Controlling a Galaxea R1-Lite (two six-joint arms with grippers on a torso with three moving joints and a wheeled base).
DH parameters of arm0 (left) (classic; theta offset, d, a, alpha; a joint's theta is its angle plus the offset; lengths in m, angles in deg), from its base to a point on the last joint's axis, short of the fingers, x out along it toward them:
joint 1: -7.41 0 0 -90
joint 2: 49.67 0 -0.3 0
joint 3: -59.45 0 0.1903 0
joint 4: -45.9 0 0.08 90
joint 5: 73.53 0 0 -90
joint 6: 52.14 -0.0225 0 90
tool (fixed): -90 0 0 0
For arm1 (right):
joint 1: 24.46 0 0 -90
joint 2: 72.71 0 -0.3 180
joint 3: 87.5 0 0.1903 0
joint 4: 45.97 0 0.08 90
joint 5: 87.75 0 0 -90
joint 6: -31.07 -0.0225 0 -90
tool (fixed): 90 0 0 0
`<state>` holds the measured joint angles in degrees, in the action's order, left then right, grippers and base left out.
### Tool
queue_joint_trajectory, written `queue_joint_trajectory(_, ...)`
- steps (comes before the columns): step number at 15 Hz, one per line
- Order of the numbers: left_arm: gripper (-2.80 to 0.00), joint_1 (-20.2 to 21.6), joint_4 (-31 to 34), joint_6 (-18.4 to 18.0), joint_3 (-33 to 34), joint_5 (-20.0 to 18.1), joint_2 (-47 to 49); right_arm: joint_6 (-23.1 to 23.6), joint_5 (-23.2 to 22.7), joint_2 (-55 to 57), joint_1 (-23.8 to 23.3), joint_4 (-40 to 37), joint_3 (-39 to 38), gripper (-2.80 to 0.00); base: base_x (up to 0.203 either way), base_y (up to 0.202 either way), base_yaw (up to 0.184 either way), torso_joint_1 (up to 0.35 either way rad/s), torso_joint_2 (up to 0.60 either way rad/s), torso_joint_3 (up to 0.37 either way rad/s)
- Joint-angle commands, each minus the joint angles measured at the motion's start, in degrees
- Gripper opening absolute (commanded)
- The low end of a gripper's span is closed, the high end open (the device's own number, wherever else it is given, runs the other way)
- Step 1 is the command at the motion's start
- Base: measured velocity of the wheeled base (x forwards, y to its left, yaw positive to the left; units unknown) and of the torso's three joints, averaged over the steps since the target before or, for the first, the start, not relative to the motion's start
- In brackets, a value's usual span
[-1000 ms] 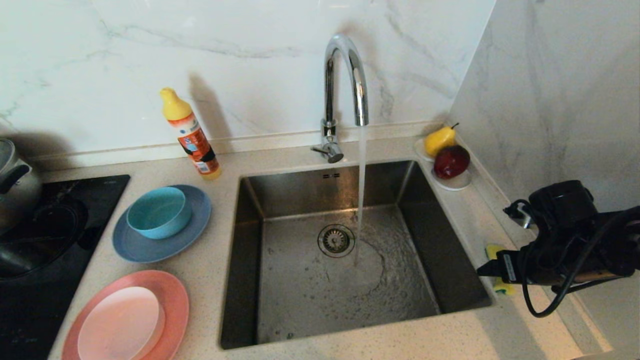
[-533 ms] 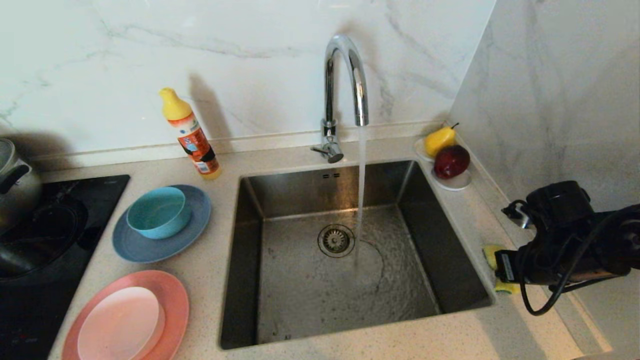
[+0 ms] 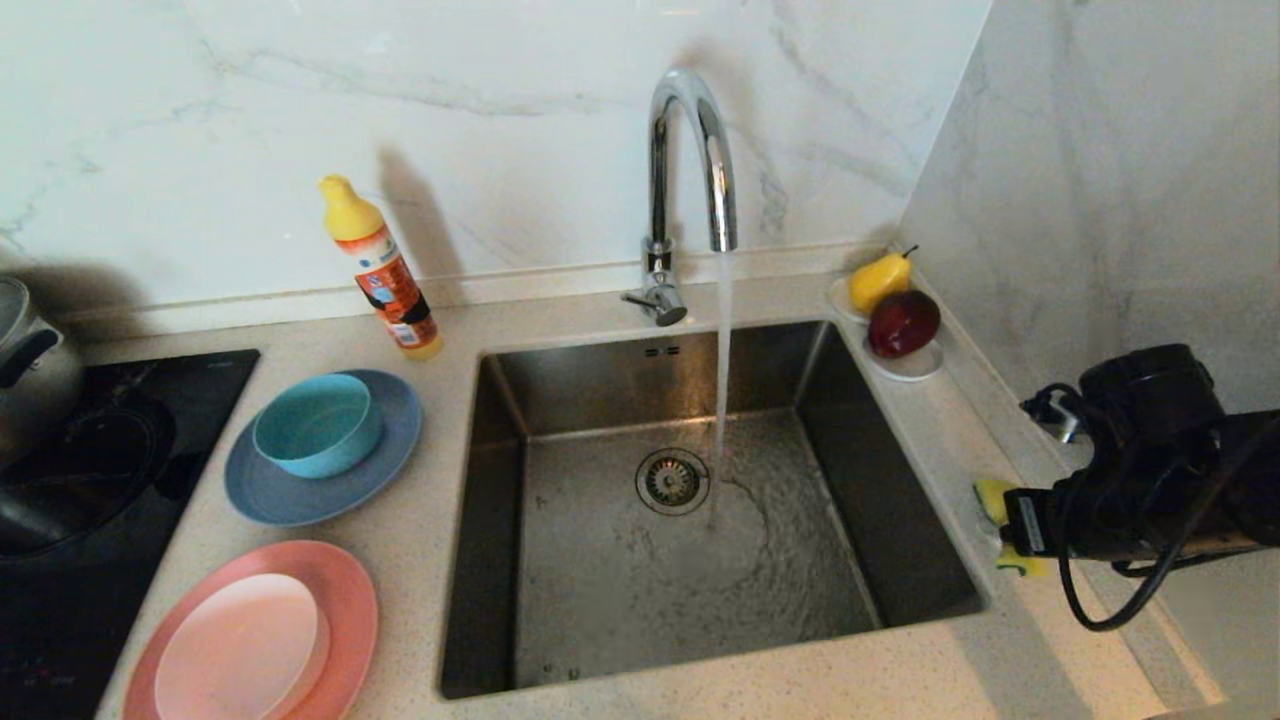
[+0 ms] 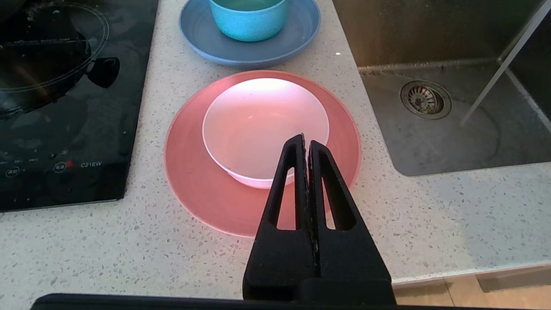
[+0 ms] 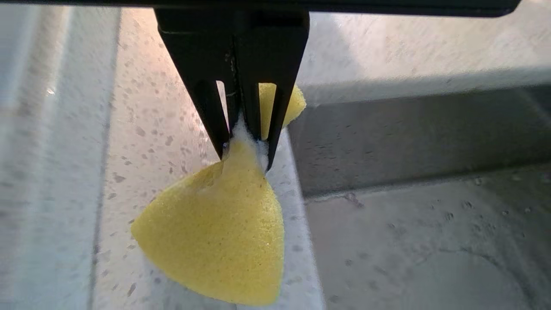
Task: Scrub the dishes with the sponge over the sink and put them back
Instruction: Pick up a bowl and the sponge
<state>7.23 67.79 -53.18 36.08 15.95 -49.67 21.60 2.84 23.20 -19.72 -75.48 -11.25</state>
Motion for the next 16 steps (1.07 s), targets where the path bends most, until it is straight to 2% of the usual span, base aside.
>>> queue_joint_trajectory(1,-2.8,0.01,-0.02,-0.02,1.05,0.0,0.09,1.2,-2.42,-5.96,0.92,-0.63,-0.31,-2.8,0.0,0.0,0.0,0.0,0.0,0.0)
queue_joint_trajectory(6,-2.8,0.01,-0.02,-0.02,1.05,0.0,0.09,11.6,-16.73,-15.25,3.45,-5.43,-2.61,-2.8,0.0,0.0,0.0,0.0,0.0,0.0)
queue_joint_trajectory(8,-2.8,0.01,-0.02,-0.02,1.05,0.0,0.0,15.77,-18.06,-16.08,4.77,-5.76,-3.14,-2.8,0.0,0.0,0.0,0.0,0.0,0.0)
queue_joint_trajectory(13,-2.8,0.01,-0.02,-0.02,1.05,0.0,0.09,16.79,-18.54,-18.15,11.01,-5.93,-4.07,-2.8,0.0,0.0,0.0,0.0,0.0,0.0)
queue_joint_trajectory(16,-2.8,0.01,-0.02,-0.06,0.99,0.0,0.09,16.71,-17.93,-19.97,12.39,-7.7,-4.07,-2.8,0.0,0.0,0.0,0.0,0.0,0.0)
